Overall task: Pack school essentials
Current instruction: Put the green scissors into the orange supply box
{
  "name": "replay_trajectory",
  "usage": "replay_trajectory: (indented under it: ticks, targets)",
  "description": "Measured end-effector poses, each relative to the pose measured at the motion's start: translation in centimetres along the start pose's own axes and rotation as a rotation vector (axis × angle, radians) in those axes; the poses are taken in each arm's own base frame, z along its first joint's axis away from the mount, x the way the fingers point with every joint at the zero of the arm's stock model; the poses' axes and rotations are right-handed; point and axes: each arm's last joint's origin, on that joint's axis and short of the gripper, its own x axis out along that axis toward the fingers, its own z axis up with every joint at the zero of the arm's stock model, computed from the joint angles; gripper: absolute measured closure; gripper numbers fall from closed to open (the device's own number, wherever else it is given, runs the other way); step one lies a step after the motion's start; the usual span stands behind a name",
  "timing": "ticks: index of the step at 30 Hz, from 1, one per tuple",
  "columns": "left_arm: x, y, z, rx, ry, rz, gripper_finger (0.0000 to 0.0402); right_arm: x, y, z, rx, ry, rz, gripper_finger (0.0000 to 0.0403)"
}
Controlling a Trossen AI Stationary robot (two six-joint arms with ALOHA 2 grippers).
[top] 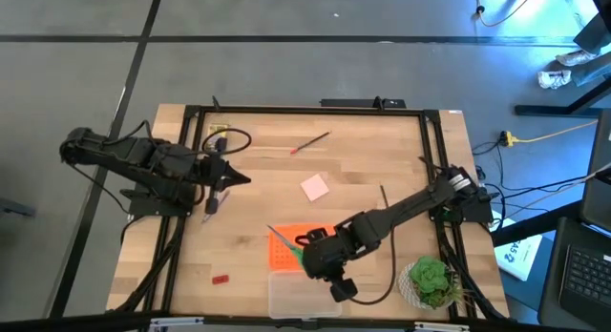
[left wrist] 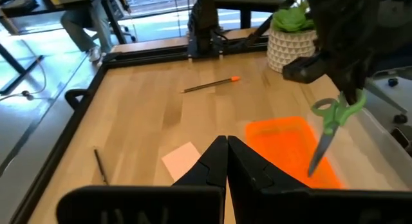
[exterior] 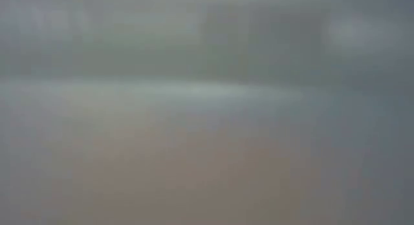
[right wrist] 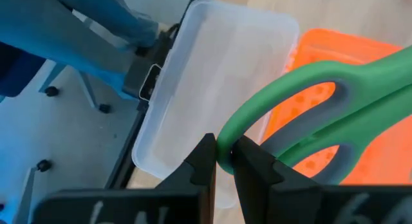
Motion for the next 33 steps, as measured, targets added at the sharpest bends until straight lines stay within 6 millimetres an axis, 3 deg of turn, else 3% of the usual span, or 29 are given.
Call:
replay_trajectory:
  ticks: [10,20,33]
  targets:
    - [-0.1,-0.6,0.0,0.015,-0.004,-0.031,0.0401,2.9,2.6,-0.7,-0.055,0.055,0.084,0.036]
    - [-0.5,-1.8,0.0,0.048,-0.013,-0.109,0.0401,6.4,3.0,-0.6,-0.064,0.04,0.096,0.036]
    - [-0.9,-2.8,-0.1,0.075,-0.019,-0.17,0.0401,7.9,5.0,-1.6,0.03,0.097,0.108,0.036]
